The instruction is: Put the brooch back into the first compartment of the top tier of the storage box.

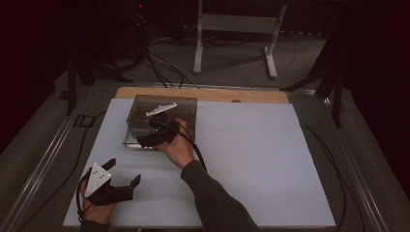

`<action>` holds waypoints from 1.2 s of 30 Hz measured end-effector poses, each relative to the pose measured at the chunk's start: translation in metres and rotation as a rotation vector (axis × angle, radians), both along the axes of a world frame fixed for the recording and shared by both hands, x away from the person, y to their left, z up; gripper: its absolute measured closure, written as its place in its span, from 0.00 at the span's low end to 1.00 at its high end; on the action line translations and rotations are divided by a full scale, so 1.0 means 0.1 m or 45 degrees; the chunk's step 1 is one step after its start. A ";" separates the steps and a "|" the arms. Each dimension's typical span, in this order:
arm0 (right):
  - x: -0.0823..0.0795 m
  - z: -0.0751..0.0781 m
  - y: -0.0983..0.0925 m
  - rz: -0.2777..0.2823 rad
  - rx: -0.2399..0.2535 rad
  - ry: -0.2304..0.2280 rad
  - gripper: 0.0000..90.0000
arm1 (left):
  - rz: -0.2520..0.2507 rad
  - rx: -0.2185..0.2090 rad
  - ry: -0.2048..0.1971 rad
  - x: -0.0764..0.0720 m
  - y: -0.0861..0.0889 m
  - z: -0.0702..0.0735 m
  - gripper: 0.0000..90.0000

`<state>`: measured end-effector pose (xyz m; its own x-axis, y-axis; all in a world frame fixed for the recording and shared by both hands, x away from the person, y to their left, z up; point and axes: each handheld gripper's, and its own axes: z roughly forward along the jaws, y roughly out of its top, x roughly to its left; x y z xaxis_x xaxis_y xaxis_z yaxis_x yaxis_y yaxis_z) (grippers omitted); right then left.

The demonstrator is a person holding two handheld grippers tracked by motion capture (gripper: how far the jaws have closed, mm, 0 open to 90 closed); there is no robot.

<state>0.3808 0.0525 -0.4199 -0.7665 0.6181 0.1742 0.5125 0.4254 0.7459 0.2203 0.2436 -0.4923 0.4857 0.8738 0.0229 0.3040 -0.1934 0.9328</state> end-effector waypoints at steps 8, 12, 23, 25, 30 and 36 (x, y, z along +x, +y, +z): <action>-0.02 0.11 -0.32 -0.072 -0.079 -0.101 0.00 | -0.003 -0.005 0.003 0.00 0.00 -0.01 0.00; -0.03 0.13 -0.49 -0.103 -0.088 -0.123 0.00 | -0.003 -0.002 0.003 0.00 -0.01 -0.01 0.00; -0.13 0.14 -1.10 -0.164 -0.146 -0.183 0.00 | -0.005 0.009 0.007 0.01 -0.03 -0.03 0.00; -0.16 0.14 -1.27 -0.185 -0.146 -0.196 0.00 | -0.006 0.015 0.006 0.01 -0.04 -0.03 0.00; -0.21 0.14 -1.45 -0.208 -0.133 -0.203 0.00 | -0.002 0.017 0.004 0.01 -0.05 -0.03 0.00; -0.31 0.10 -1.69 -0.240 -0.137 -0.218 0.00 | 0.000 0.016 0.003 0.00 -0.05 -0.03 0.00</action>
